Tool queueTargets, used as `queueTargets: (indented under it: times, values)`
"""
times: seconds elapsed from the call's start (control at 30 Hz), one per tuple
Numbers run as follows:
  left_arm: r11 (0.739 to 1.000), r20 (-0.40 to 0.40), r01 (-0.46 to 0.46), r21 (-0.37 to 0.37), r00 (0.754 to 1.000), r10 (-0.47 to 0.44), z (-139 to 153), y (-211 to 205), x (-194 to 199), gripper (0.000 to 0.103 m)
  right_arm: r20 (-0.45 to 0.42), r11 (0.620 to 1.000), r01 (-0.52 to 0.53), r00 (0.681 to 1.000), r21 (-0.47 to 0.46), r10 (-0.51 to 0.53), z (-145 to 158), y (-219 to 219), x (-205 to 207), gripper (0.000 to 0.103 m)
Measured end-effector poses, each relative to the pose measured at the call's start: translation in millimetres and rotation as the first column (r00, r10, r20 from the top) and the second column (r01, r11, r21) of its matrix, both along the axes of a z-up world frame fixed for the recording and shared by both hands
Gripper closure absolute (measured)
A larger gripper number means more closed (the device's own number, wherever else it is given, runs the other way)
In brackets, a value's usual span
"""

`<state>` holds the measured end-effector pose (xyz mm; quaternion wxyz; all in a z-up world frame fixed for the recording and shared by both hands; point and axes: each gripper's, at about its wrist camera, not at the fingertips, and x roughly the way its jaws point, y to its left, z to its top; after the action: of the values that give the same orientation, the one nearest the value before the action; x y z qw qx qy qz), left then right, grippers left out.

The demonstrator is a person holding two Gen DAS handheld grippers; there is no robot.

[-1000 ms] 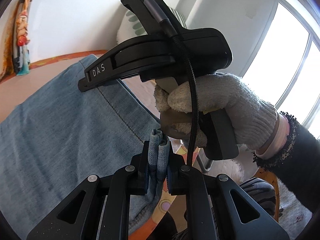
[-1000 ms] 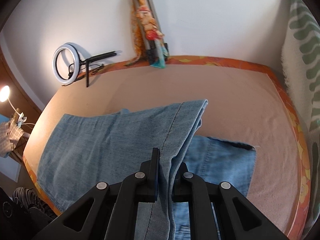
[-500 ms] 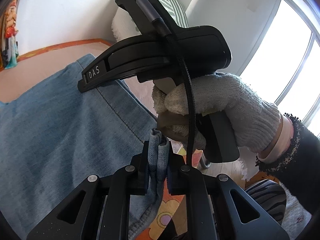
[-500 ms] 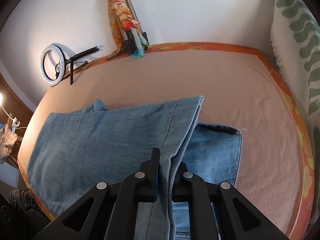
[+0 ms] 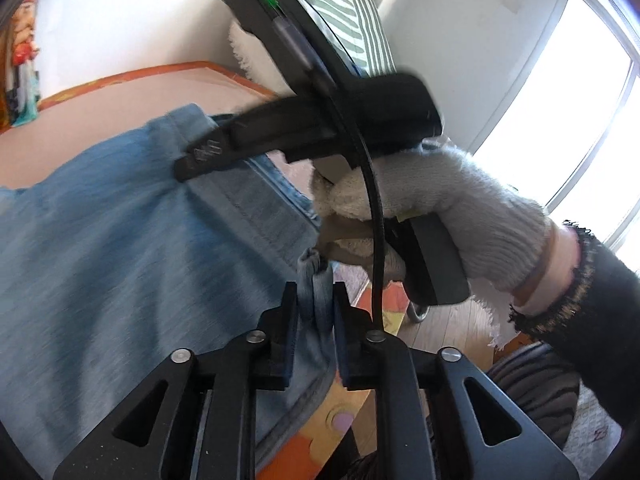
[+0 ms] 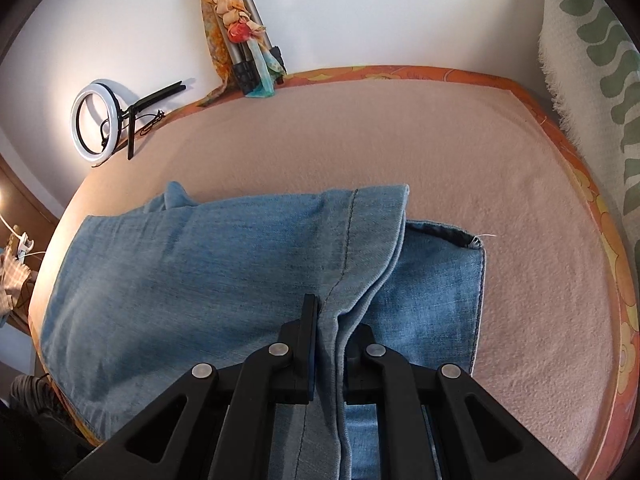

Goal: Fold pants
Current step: 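Open both tools and release the folded jeans onto the bed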

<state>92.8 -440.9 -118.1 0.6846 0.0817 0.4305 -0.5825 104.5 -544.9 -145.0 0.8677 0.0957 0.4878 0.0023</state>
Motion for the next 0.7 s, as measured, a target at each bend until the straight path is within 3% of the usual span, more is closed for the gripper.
queueTargets:
  times: [0.07, 0.13, 0.23, 0.3, 0.37, 0.53, 0.7]
  values:
    - [1.0, 0.002, -0.027, -0.006, 1.0, 0.027, 8, 17, 5, 0.07, 0.003, 1.0, 0.004, 1.0, -0.013, -0.004, 0, 2, -1, 0.096]
    - [0.998, 0.018, -0.062, -0.009, 0.998, 0.062, 18, 38, 11, 0.066, 0.005, 0.999, 0.013, 1.0, -0.042, -0.012, 0, 2, -2, 0.095]
    - [0.991, 0.021, -0.136, -0.014, 0.99, 0.136, 31, 76, 23, 0.065, 0.001, 0.998, 0.037, 0.999, -0.051, -0.037, 1, -2, -7, 0.087]
    - [0.98, 0.02, -0.196, -0.024, 0.98, 0.196, 38, 103, 33, 0.06, -0.001, 0.992, 0.063, 0.998, -0.105, -0.063, 4, -4, -12, 0.077]
    - [0.965, 0.028, -0.26, -0.035, 0.965, 0.261, 45, 130, 42, 0.058, -0.002, 0.982, 0.074, 0.997, -0.175, -0.075, 6, -2, -17, 0.066]
    - [0.924, 0.051, -0.381, -0.035, 0.923, 0.382, 49, 191, 61, 0.05, 0.023, 0.975, 0.1, 0.995, -0.197, -0.097, 19, 3, -29, 0.067]
    - [0.873, 0.044, -0.486, -0.028, 0.872, 0.487, 46, 233, 73, 0.047, 0.09, 0.978, 0.099, 0.992, -0.182, -0.084, 44, 20, -40, 0.059]
